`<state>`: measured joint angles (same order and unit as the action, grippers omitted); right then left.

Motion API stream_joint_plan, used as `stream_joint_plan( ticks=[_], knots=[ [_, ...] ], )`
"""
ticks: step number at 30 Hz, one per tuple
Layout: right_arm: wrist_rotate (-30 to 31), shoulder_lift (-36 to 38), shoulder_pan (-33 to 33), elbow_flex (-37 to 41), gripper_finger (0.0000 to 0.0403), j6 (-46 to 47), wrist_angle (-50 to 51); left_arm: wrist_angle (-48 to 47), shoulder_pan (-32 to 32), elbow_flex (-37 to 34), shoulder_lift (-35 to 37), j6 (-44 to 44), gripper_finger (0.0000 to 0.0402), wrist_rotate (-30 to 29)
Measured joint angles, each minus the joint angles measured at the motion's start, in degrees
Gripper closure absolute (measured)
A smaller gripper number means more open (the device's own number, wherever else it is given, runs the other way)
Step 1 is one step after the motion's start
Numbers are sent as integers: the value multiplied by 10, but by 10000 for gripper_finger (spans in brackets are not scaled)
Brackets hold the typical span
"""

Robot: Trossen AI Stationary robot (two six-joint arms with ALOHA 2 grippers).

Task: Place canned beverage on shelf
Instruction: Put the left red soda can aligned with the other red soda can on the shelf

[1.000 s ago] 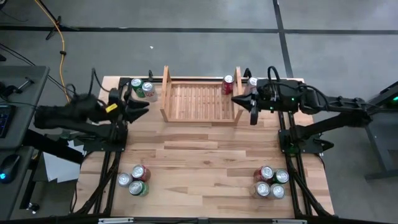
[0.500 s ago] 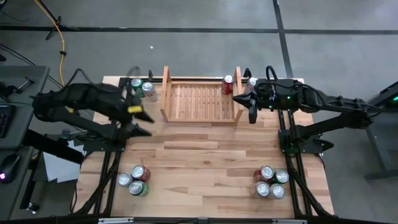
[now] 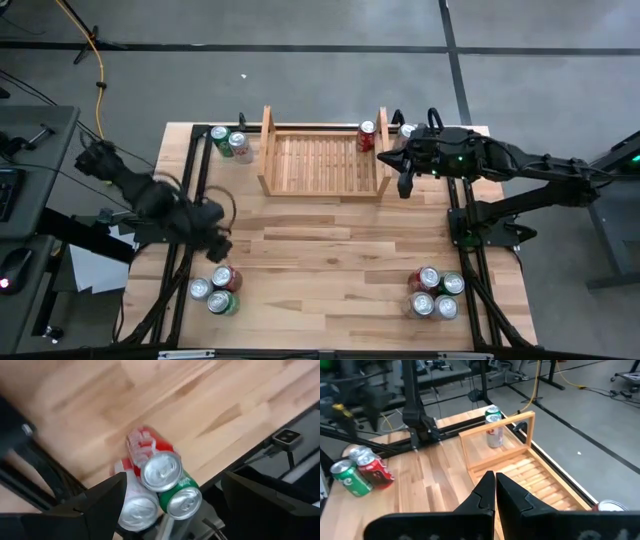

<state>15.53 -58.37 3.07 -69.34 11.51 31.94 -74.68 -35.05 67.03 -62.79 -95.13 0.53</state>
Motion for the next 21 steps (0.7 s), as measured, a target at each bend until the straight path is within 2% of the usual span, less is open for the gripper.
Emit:
stream_joint_plan(
  ticks=[3, 10, 21],
  knots=[
    [12, 0, 2, 0, 402, 0, 9, 19, -30, -6, -38, -50, 87, -1],
    [11, 0, 34, 0, 402, 0, 16, 26, -51, -6, -127, -56, 87, 3],
    [3, 0, 56, 0, 402, 1, 18, 35, -72, -7, -188, -58, 87, 1]
  ],
)
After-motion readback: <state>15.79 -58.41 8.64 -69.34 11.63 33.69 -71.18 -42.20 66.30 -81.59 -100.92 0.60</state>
